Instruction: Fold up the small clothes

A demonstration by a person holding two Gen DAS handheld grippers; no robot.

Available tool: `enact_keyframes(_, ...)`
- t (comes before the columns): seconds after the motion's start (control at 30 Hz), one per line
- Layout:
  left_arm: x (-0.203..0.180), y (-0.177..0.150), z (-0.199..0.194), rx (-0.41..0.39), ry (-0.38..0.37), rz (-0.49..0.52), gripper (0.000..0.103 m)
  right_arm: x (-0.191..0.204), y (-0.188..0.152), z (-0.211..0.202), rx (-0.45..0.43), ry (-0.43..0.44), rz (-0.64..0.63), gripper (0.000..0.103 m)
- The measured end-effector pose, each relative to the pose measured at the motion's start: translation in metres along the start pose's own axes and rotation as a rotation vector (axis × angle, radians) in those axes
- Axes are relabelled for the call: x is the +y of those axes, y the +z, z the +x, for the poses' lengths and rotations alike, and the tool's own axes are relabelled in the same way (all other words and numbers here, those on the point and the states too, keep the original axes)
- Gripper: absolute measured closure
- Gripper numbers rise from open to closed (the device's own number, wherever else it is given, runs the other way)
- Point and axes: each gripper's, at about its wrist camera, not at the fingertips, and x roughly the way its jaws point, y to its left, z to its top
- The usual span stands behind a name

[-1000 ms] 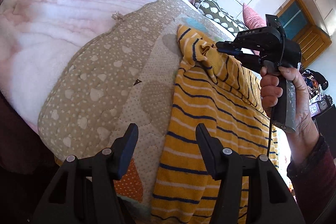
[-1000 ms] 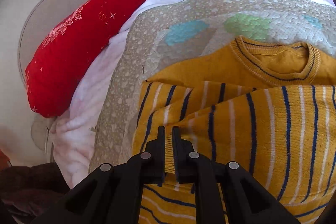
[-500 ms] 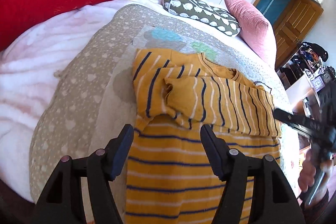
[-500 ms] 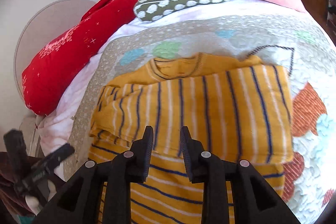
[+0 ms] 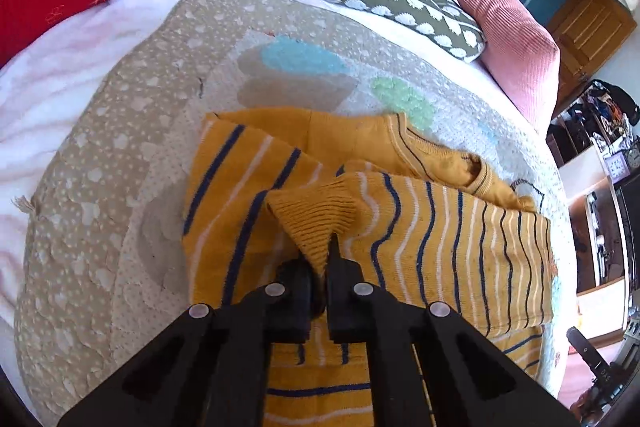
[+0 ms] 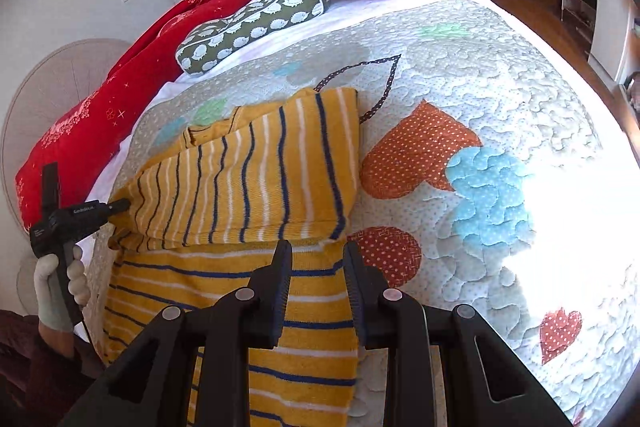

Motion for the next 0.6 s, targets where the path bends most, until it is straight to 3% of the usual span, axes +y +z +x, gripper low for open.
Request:
enact_keyframes(0.13,0.007,0.003,0.007,-0.01,0.104,0.021,0.097,-0.001,0.003,0.015,0.004,0.015,0.021,0.075)
enact_keyframes(0.23,0.017,-0.001,0.018,0.029,0.128,0.008,0.084,0.003,0.009,0.025,-0.011,0.005,0.027,0.075)
enact_keyframes(0.37,0.021,-0.002,0.019,0.026,0.094,-0.014,0.078,0.023,0.024,0.035,-0.037,0.049,0.024,0.075)
enact_keyframes(0.47,0.027,-0.002,0.016,0.032,0.058,-0.052,0.073,0.037,0.031,0.06,0.014,0.084,-0.008,0.075)
enact_keyframes(0.57,0.039,-0.006,0.005,0.039,0.028,-0.09,0.073,0.029,0.031,0.089,0.075,-0.036,-0.009,0.076)
enact_keyframes(0.6,0.043,-0.009,-0.002,0.038,0.02,-0.097,0.072,0.02,0.029,0.093,0.077,-0.052,0.016,0.081)
